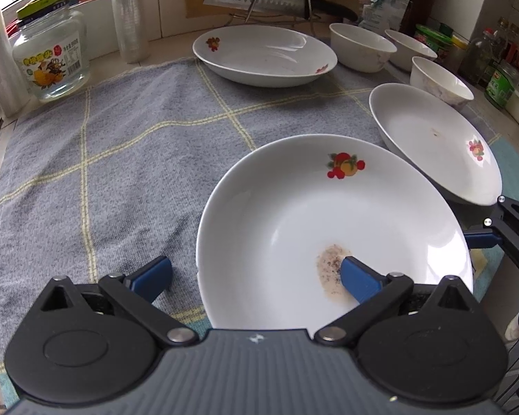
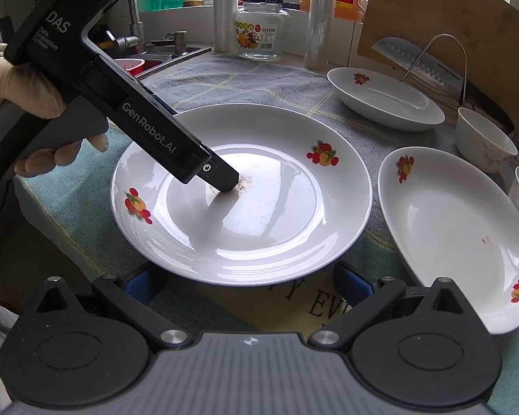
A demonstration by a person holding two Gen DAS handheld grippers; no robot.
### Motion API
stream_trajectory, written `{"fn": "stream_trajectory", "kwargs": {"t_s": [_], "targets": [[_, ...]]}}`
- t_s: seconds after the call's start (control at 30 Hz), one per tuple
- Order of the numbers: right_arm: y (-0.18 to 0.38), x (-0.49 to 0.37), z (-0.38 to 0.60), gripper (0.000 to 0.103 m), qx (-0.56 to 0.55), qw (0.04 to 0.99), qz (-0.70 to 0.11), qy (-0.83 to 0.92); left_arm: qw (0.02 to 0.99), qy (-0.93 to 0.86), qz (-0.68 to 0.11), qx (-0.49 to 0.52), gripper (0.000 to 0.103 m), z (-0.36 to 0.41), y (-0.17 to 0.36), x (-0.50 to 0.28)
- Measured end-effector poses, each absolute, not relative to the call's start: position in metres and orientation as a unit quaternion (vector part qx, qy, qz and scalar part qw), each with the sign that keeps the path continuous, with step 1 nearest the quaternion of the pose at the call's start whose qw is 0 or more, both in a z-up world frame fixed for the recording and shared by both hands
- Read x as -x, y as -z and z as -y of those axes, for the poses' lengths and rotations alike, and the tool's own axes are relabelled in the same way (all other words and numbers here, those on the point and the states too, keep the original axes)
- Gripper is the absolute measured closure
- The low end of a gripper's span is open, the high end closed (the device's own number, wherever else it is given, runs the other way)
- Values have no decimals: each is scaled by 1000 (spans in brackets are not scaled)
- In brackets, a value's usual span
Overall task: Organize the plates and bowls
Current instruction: 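Close the left gripper on the rim of the stained plate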
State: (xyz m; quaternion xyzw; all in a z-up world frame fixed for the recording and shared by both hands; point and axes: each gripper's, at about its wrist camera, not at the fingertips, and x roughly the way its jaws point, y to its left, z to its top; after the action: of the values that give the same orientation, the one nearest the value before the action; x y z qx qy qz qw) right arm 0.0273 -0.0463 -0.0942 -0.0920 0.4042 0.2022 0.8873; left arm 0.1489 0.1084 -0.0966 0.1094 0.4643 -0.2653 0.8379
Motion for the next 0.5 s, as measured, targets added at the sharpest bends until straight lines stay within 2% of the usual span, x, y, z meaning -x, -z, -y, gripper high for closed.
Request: {"fn": "stream_trajectory", "kwargs": {"t_s": [0.37,0.5], "targets": [[95,-25,47,0,91,890,-396,-206,815,340,-449,-136,2,-93,77,-167],[96,-25,47,0,93,890,-395,-209,794,366,-466,-136,10,-88,79,-179]]}}
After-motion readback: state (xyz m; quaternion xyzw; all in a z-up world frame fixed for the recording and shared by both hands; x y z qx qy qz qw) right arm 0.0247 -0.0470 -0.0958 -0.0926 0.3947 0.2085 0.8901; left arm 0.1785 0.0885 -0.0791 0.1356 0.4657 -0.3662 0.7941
